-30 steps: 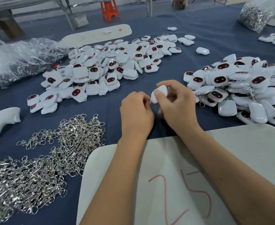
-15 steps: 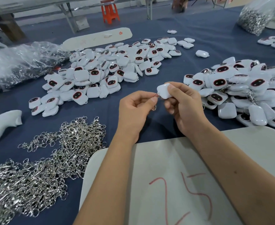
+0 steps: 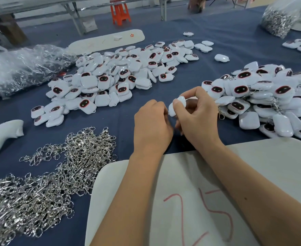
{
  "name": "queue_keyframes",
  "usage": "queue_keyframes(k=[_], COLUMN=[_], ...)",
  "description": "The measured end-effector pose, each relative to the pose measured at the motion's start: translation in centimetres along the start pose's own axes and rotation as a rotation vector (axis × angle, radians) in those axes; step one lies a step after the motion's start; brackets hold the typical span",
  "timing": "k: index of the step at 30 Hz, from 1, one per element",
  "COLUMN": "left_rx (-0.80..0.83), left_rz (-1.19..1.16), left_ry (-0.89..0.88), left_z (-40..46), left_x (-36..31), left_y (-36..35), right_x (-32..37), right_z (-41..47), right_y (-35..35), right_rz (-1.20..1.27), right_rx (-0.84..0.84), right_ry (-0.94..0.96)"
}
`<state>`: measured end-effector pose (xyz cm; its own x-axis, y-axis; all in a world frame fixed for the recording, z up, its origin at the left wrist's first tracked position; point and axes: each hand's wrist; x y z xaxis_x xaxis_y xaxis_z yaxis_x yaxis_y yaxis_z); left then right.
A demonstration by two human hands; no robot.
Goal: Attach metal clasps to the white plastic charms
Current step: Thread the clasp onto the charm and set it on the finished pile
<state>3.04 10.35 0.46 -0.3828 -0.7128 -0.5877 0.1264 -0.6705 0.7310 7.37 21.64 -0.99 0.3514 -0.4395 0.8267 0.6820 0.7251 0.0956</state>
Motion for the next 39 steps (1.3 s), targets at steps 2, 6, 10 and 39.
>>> queue_keyframes(k=[2,6,10,39], left_rx=[-0.005,0.042,0.094,-0.107], left_rz=[-0.021,-0.476,-0.627,-0.778], left_ry=[0.025,0.213,0.310,0.579], left_z=[-0.1,0.0,0.5,2.4], left_x=[0.0,0.2,0.8,3.6], left_y=[-0.2,-0.3,-0.3,1.9], right_x=[-0.1,-0.6,-0.8,0.1], right_z=[0.0,0.7,0.9,0.3], right_y=[0.0,0.4,0.4,-1.7], right_rz=[0.040,0.269,0.340,-0.413], right_rx=[-0.003,-0.035,-0.069,0.312], right_ry=[-0.003,-0.122,-0.160,0.305])
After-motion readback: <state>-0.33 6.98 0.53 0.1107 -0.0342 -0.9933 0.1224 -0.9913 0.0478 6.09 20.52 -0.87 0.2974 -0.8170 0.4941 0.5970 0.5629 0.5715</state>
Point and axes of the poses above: each hand's wrist, its own z-axis towards the middle knuckle, its own y-axis out of the back of the hand, x = y × z, and after that the axes turned 13 degrees about y, right-handed
